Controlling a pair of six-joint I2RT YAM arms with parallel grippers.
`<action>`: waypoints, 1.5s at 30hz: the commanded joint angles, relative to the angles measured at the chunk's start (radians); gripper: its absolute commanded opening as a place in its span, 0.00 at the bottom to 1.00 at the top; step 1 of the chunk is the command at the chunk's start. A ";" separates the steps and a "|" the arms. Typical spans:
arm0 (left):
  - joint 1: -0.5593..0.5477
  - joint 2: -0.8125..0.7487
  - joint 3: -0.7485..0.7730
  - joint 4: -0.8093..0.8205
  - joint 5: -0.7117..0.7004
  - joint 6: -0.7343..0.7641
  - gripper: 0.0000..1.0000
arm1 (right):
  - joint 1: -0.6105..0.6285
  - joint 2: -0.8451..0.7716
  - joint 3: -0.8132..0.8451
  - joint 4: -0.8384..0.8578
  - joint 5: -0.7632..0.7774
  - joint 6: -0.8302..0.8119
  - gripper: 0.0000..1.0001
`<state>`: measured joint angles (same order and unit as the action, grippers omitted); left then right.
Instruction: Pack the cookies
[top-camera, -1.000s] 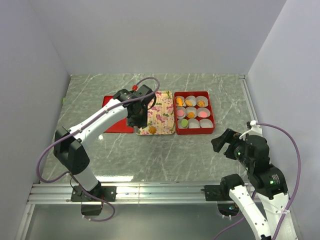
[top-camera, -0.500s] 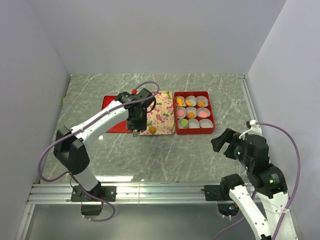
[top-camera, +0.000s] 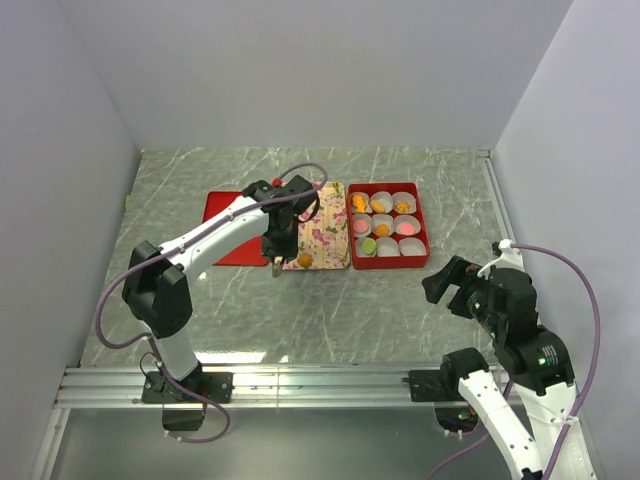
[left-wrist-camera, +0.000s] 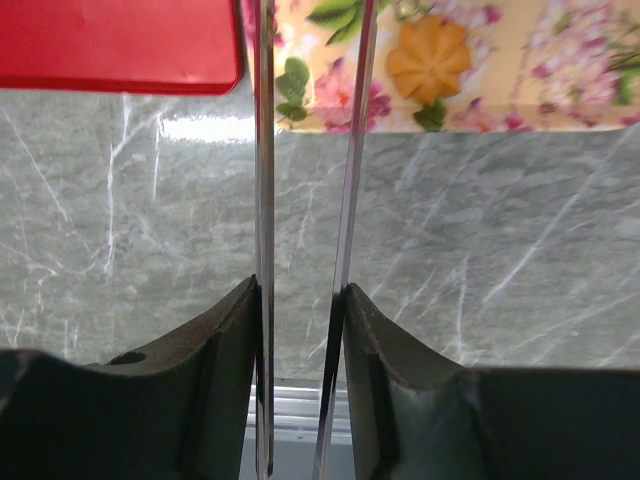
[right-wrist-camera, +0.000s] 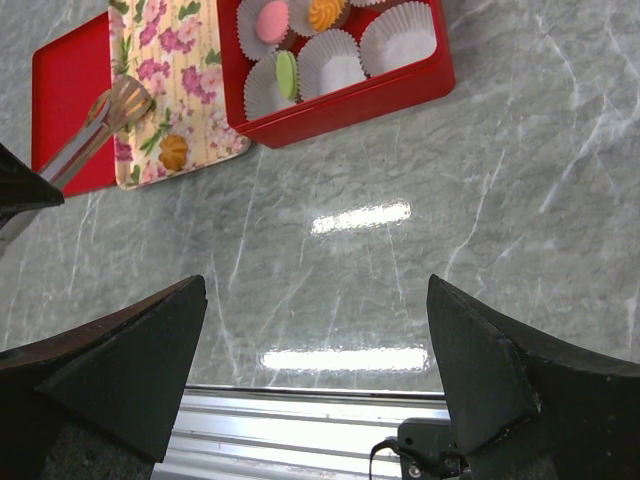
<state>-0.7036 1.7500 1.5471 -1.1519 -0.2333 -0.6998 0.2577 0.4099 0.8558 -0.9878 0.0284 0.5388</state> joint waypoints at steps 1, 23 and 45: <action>-0.004 -0.009 0.089 0.001 -0.003 0.014 0.37 | 0.006 0.007 -0.008 0.032 0.019 0.004 0.97; -0.235 0.278 0.671 -0.008 0.144 0.089 0.33 | 0.006 -0.003 -0.006 0.031 0.033 0.013 0.97; -0.266 0.338 0.651 0.073 0.201 0.080 0.37 | 0.005 0.010 -0.008 0.032 0.021 0.004 0.97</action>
<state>-0.9623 2.0945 2.1754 -1.1179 -0.0448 -0.6216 0.2577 0.4099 0.8558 -0.9878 0.0414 0.5491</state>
